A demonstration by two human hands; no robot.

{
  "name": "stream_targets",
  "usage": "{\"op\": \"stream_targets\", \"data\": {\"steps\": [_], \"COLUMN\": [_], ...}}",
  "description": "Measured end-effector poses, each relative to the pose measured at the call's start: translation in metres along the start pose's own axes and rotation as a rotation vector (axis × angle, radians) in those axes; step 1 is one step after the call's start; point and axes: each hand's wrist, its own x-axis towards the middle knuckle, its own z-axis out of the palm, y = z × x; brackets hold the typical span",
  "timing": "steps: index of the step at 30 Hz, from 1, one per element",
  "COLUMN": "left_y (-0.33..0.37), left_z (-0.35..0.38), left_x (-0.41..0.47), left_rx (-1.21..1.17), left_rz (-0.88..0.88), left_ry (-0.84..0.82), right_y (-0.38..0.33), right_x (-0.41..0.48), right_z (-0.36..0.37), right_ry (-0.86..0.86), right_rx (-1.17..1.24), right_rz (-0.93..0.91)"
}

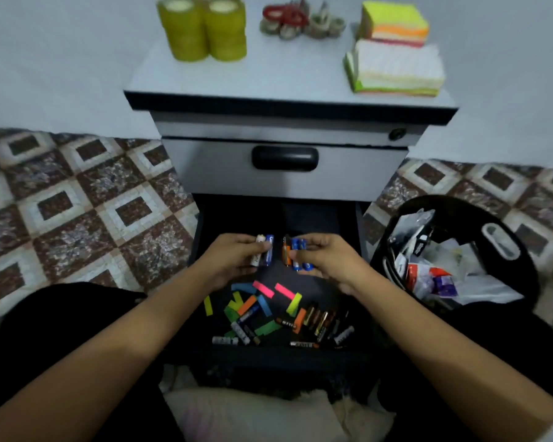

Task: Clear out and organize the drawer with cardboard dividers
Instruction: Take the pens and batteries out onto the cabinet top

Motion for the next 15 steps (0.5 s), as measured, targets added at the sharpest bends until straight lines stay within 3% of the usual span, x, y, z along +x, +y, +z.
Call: {"op": "stream_targets", "data": {"steps": [15], "left_y": [0.165], "left_z": [0.014], "left_x": [-0.06], "left_rx": [0.026], "left_rz": [0.221], "left_ry": [-0.055], "right_y": [-0.179], "right_x": [-0.068], "right_z": [-0.024], "right_ry": [0.12], "right_rx": [-0.138], "right_rz": [-0.242]}}
